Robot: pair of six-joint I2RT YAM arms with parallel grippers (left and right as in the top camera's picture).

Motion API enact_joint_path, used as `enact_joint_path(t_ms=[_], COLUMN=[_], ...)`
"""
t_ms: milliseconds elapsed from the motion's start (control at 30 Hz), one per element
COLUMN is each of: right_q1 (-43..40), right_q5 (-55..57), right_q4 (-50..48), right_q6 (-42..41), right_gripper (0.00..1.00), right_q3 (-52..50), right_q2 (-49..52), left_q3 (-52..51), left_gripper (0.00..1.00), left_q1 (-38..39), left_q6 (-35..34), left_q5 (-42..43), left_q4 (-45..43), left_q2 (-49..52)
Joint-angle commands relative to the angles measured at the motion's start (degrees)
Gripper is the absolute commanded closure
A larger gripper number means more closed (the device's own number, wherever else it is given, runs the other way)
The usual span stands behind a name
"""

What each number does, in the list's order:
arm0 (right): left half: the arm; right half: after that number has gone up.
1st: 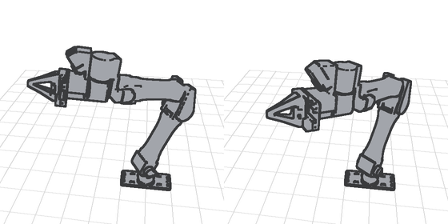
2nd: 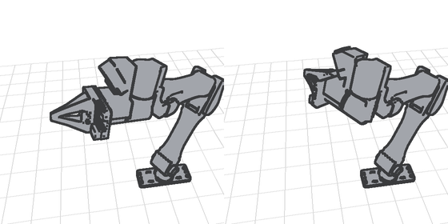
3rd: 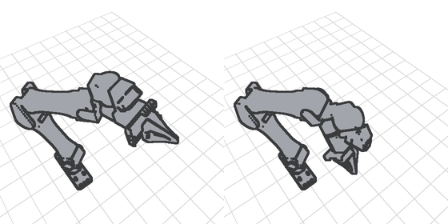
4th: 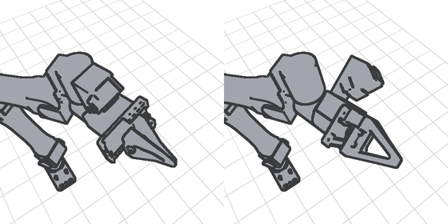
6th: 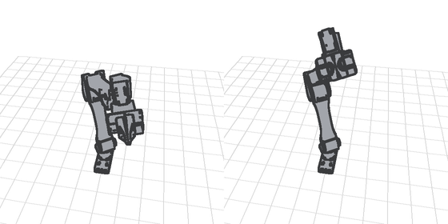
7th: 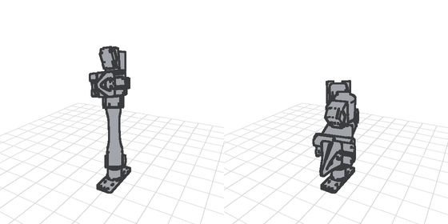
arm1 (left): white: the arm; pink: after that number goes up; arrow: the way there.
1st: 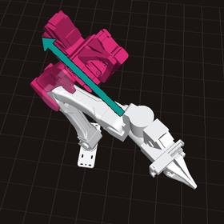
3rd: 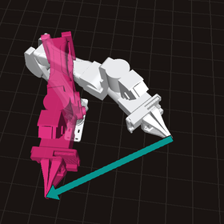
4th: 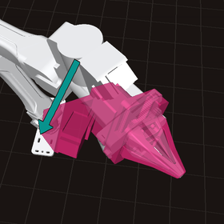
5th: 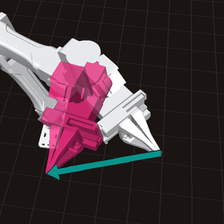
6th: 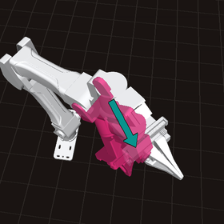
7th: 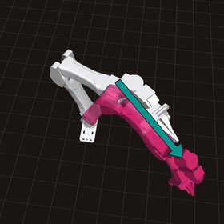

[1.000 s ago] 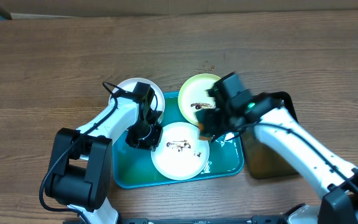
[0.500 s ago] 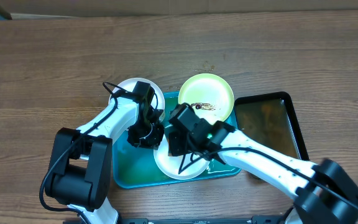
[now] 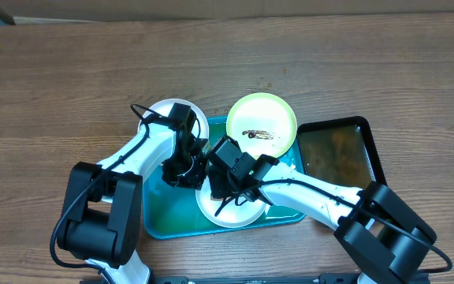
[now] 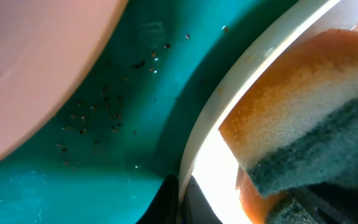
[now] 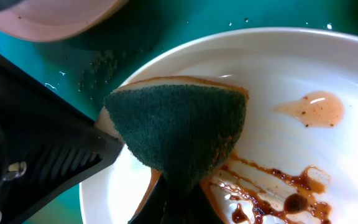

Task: Clean dirty plates on tray and stack at the side
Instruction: 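Move the sponge onto the bottom white plate with the right gripper, then scrub the bottom white plate with the sponge while left gripper holds it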

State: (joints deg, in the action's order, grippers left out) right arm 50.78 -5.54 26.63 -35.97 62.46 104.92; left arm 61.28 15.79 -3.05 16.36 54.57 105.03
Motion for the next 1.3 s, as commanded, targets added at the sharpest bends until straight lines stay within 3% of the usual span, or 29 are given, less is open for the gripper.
enact_joint_path(t_ms=[0,367,667,967,1267], right_q1=[0.4,-2.6,-7.4,-8.2,-8.2], right_q5=[0.4,5.9,9.7,9.7,6.1], right_q4=[-0.1,7.9,21.7,24.3,25.8], right_q6=[-0.3,-3.3,-3.0,5.5,11.9], right_gripper=[0.96,0.96,0.96,0.96,0.96], right_q3=[-0.3,0.2,4.2,4.7,4.9], right_q2=[1.7,2.4,2.4,1.8,-6.2], left_q3=[0.3,0.3,0.3,0.3,0.3], left_gripper=[0.96,0.96,0.96,0.96,0.96], left_q1=[0.5,0.5,0.3,0.3,0.3], left_q6=[-0.4,-0.4,-0.4,-0.4,-0.4], left_q5=[1.3,1.2,0.9,0.8,0.9], left_q4=[0.0,0.3,0.2,0.3,0.2], left_q2=[0.7,0.7,0.7,0.7,0.7])
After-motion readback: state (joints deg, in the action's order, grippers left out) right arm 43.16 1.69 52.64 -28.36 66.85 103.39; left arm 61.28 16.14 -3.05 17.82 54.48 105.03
